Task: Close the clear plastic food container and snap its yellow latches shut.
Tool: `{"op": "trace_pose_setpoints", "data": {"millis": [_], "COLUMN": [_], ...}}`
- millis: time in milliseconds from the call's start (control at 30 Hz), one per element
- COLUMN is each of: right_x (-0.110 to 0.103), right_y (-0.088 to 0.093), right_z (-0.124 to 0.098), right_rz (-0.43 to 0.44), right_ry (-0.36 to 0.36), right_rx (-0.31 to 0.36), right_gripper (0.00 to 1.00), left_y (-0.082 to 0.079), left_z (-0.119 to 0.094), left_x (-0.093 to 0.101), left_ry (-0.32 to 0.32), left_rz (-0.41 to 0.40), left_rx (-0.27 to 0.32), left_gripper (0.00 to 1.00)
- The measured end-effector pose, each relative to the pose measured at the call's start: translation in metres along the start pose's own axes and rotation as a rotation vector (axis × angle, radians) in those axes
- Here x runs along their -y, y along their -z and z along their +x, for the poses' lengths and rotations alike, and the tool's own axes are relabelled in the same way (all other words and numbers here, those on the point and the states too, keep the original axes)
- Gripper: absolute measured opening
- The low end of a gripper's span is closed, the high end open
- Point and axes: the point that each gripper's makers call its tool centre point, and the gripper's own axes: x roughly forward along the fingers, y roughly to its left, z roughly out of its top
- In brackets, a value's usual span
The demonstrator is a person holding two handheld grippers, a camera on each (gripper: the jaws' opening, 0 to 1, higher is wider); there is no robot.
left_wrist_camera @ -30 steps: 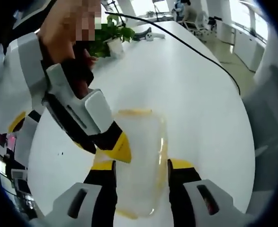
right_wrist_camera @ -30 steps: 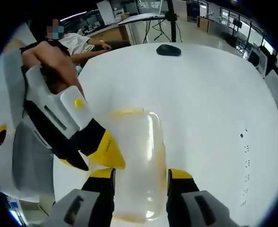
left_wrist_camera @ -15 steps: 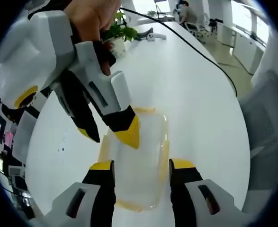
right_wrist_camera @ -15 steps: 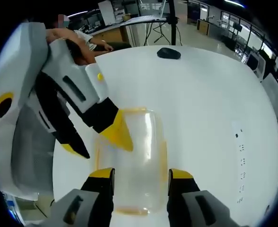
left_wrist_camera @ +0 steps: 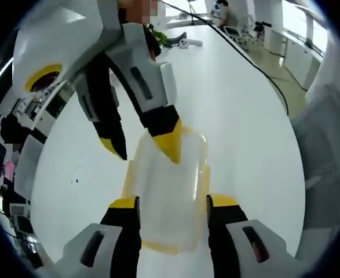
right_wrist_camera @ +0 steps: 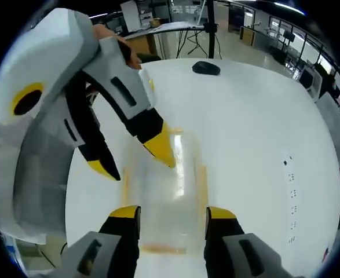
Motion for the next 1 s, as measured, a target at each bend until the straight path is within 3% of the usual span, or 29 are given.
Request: {"op": "trace_pose_setpoints", "data": {"millis": [567,667,1000], "right_x": [-0.012,-0.014,-0.019], "right_y": [0.013,0.014,0.018], "right_z": [-0.008,-0.007,-0.003], "right_rz": [-0.018,-0.025,-0.037], "right_ry": [0.035,0.043,0.072], "right_rx": [0.000,-0.003,-0.026], "right_gripper": [0.52,0.55,0.62], "left_y": [0.008,0.012,0.023], "left_z": [-0.004,-0.004,-0.002], "left_x": [-0.014,-0.016,-0.010], "left_ry": [0.013,0.018,0.059], "left_rz": [-0.010,-0.020,0.016], "left_rx": [-0.023,-0.027,-0.052], "left_gripper": [0.50,0.55,0.64]}}
